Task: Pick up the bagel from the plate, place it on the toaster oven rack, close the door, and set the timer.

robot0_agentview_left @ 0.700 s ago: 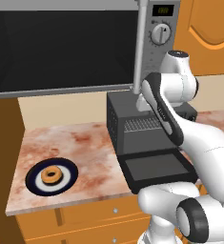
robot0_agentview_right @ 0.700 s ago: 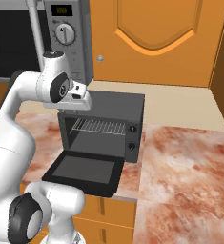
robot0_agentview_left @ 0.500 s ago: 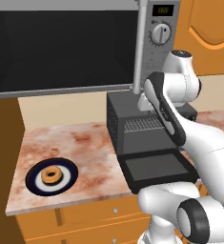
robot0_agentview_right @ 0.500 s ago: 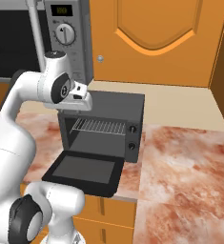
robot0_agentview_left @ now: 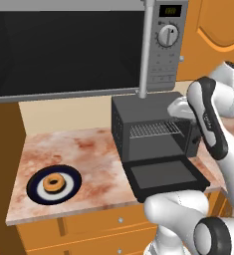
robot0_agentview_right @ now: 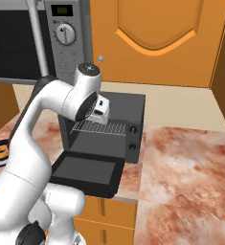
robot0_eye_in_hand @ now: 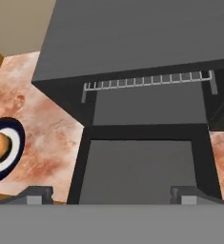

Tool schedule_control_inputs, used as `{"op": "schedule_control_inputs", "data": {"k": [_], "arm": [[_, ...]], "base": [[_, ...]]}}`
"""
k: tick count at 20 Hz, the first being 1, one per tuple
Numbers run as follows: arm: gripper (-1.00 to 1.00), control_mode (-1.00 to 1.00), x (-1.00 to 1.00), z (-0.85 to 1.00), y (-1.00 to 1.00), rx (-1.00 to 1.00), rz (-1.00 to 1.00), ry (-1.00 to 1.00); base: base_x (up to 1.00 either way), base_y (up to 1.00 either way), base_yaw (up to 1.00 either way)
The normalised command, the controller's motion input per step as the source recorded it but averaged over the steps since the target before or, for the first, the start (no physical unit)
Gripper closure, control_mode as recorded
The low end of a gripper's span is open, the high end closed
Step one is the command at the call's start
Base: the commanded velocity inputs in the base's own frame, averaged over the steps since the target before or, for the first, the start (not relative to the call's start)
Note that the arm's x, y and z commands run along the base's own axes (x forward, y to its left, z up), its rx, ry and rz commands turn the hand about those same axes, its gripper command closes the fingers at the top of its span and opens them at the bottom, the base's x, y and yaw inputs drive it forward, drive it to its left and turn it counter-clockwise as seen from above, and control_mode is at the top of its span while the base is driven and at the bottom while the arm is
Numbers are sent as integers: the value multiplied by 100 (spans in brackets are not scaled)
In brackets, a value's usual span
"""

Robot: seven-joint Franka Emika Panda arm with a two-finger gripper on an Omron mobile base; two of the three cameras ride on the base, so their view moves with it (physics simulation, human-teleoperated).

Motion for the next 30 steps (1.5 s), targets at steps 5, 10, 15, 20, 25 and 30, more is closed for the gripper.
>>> {"op": "schedule_control_inputs", "data": {"k": [5,10,15,20,25,30], "arm": [[-100,-100,-6,-15,-50,31,0,-5],[-100,-100,0,-22,-36,32,0,-3],[-100,-100,6,-31,-11,26,0,0],[-100,-100,17,-35,0,10,0,-1],[-100,-100,25,-31,2,3,0,-3],[-100,-100,31,-27,18,0,-2,-5]], "base": [[0,0,0],[0,0,0],[0,0,0],[0,0,0],[0,0,0],[0,0,0]]}}
